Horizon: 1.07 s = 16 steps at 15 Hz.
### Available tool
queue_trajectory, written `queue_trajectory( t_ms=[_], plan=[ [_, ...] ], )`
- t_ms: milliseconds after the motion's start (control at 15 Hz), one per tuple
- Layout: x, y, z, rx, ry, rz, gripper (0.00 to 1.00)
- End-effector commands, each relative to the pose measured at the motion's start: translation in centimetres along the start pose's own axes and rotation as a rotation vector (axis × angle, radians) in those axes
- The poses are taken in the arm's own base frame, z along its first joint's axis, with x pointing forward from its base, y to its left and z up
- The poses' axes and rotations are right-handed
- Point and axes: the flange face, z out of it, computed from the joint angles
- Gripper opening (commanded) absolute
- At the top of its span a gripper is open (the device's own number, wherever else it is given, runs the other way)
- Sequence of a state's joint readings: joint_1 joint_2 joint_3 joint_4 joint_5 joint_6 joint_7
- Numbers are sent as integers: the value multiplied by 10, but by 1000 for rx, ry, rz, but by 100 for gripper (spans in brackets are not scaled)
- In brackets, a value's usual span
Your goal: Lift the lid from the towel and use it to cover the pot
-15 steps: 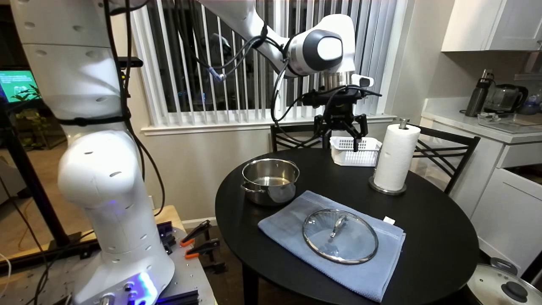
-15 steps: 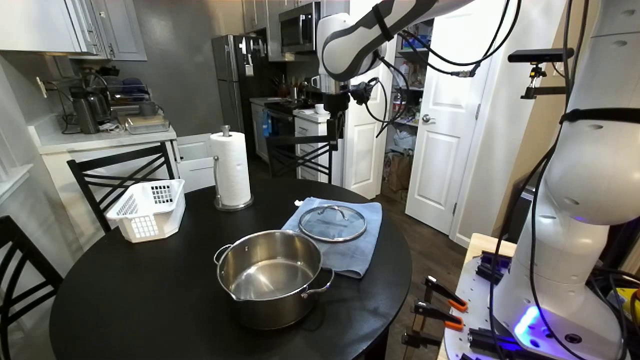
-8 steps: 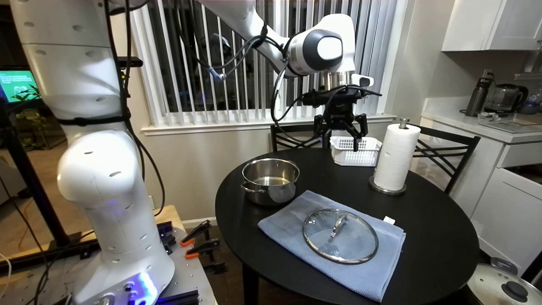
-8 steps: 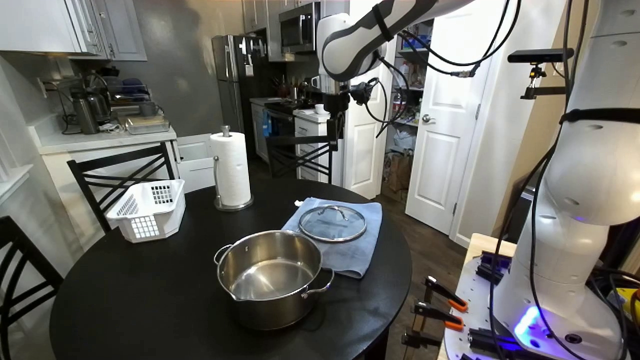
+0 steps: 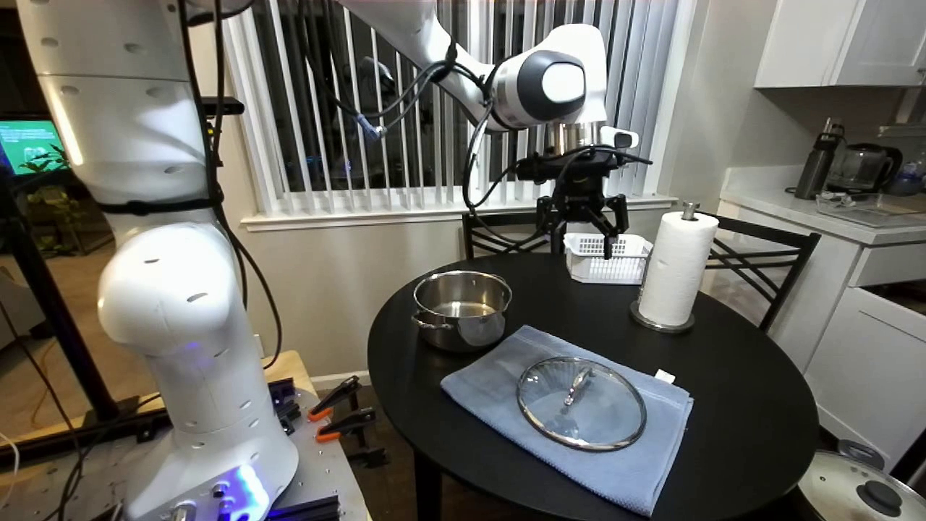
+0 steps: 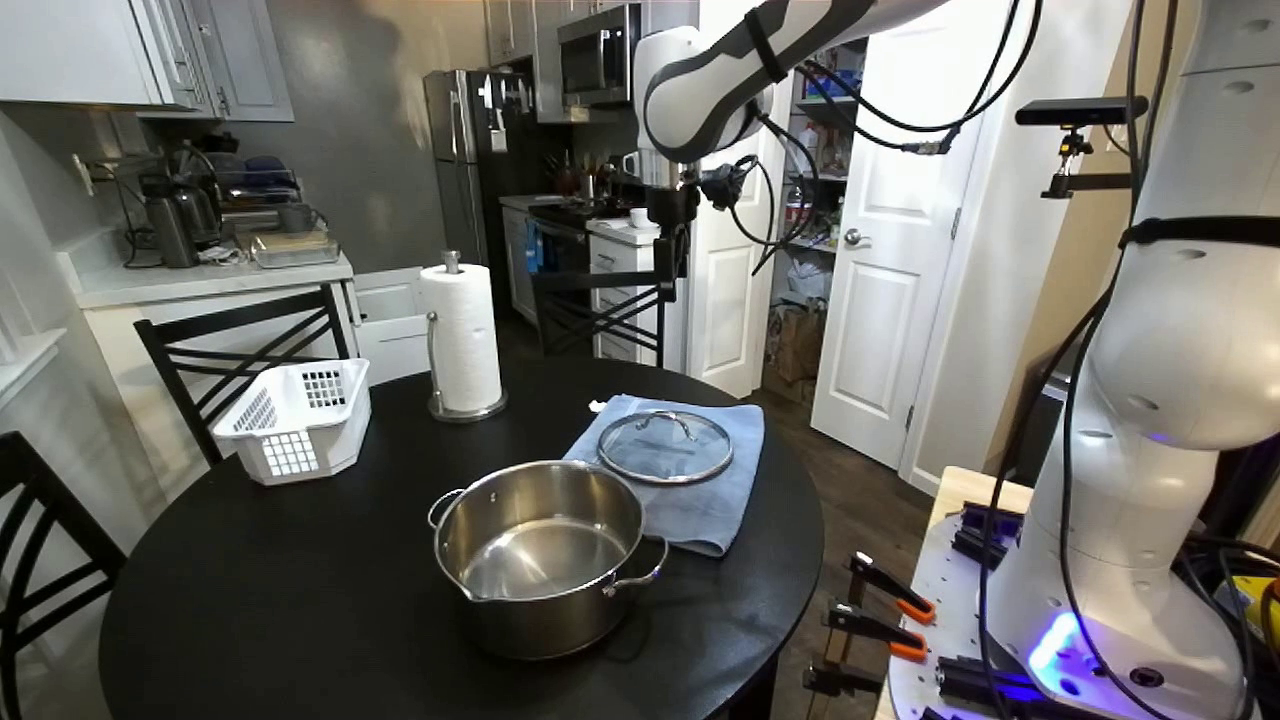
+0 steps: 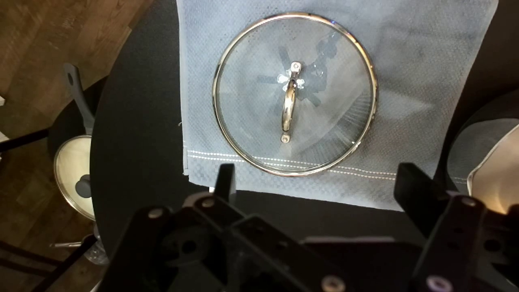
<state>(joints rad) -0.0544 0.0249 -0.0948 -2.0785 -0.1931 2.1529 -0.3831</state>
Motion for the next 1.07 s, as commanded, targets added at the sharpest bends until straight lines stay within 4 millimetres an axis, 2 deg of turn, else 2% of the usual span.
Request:
queue_trajectory(
  t_ms=[0, 200, 467, 733, 867, 1000],
  plan=[
    [0, 0, 0, 0, 0, 0, 100],
    [11, 13, 16, -21, 4, -54, 100],
    [24, 38, 68, 16, -53, -218, 100],
    [29, 48, 115, 96, -82, -384, 100],
    [30, 52, 130, 116, -107, -420, 100],
    [27, 48, 130, 99, -119, -385, 100]
  ],
)
